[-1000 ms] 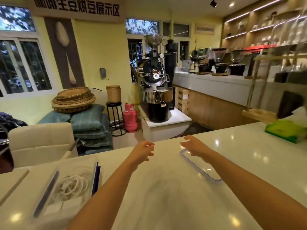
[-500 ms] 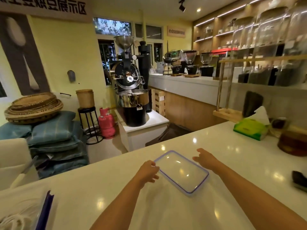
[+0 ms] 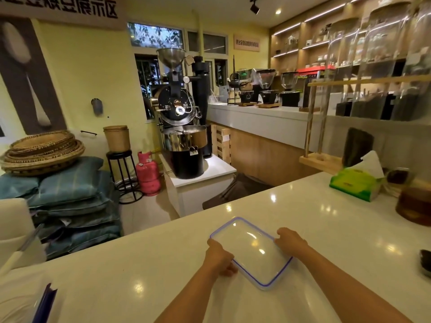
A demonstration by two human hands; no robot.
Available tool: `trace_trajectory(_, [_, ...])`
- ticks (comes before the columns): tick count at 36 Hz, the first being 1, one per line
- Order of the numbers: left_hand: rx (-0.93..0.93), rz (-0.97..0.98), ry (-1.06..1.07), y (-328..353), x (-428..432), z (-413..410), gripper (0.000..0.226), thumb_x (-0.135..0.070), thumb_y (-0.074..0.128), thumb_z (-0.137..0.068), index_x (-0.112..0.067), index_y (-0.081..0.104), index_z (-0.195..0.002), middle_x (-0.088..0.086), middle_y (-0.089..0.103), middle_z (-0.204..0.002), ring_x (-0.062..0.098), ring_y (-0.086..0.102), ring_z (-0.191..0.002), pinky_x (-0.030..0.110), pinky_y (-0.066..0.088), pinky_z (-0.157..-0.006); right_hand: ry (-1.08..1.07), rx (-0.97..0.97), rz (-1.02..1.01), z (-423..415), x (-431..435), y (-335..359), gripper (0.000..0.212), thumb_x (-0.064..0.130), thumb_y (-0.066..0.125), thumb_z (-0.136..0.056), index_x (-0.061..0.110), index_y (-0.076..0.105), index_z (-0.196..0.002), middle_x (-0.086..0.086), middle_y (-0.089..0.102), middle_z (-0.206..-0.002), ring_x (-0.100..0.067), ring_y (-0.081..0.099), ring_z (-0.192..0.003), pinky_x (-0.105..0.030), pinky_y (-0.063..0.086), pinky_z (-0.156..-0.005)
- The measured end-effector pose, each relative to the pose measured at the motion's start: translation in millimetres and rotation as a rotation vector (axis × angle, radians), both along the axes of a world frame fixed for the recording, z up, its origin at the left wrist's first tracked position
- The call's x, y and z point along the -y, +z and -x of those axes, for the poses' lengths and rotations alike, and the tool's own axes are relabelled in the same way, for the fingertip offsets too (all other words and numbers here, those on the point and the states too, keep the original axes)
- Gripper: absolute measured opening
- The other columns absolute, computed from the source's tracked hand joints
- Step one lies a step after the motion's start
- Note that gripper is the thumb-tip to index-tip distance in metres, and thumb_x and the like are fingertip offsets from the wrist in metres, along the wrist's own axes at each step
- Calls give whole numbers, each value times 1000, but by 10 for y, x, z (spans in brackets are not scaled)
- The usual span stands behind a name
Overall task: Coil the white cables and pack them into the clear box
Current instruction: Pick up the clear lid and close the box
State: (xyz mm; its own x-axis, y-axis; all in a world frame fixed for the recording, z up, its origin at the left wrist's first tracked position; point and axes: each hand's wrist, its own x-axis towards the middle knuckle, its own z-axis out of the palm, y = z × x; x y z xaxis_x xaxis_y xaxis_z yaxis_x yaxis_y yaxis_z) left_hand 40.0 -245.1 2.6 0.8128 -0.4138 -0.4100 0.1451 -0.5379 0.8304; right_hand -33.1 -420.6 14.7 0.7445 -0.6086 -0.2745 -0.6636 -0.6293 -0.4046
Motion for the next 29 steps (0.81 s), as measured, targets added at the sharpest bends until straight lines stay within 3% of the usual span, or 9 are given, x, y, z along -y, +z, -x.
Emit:
trace_trajectory(2, [-9,-5,18,-12,1,-18,69,-1,51,-86,-6,8,-140,15,64,-82,15,58,-52,19,49,-40,1,-20,37,-21,-6,-20,33,23,37,-97,10,45,-126,-8,51,-132,-24,50,-120,-32,39,-99])
trace_trajectory(5, [-22,4,38,-31,-25,-50,53,1,52,-85,-6,23,-129,23,64,-102,16,59,-55,20,51,-40,9,-24,61,-47,-11,-44,14,17,37,-96,15,51,-98,-7,54,-113,-24,54,-114,-30,40,-86])
trace_trajectory(10, [-18,8,20,25,-148,-56,10,2,51,-85,-7,49,-87,14,61,-71,18,59,-54,27,55,-55,4,81,14,-93,-79,-3,33,12,41,-95,2,47,-126,-13,52,-132,-25,51,-120,-28,41,-98])
trace_trajectory(13, [34,31,19,112,-255,-71,19,2,51,-81,-10,45,-68,11,57,-64,19,55,-52,26,51,-51,3,163,-26,-152,-156,46,31,10,43,-94,-2,51,-121,-16,55,-126,-28,54,-116,-30,43,-93])
trace_trajectory(17, [80,11,56,205,-438,-168,26,3,52,-80,-14,37,-68,11,57,-66,17,56,-55,25,52,-54,24,269,-96,-275,-303,135,15,8,46,-91,0,60,-88,-12,59,-91,-26,56,-90,-32,46,-80])
trace_trajectory(19, [96,6,74,264,-547,-224,28,6,50,-81,-14,33,-69,11,57,-65,16,56,-53,23,52,-53,44,299,-130,-336,-392,193,17,8,48,-91,-2,61,-92,-14,58,-90,-23,53,-83,-32,49,-79])
trace_trajectory(23, [143,17,130,389,-808,-325,23,9,46,-82,-11,34,-84,11,55,-62,7,55,-35,19,49,-41,46,431,-375,-408,-650,374,14,6,46,-92,1,58,-98,-11,55,-85,-18,55,-67,-22,49,-54])
trace_trajectory(25, [148,32,162,453,-937,-381,29,8,45,-84,-12,30,-99,12,54,-67,12,56,-43,19,49,-40,48,504,-519,-444,-800,485,12,5,43,-93,2,53,-100,-12,54,-88,-19,58,-66,-24,49,-50])
trace_trajectory(29, [118,58,220,626,-1189,-447,35,-9,48,-91,-10,35,-124,12,53,-90,21,56,-71,26,47,-56,78,607,-711,-534,-1168,711,4,4,45,-92,8,45,-93,-14,57,-93,-23,62,-67,-28,50,-54])
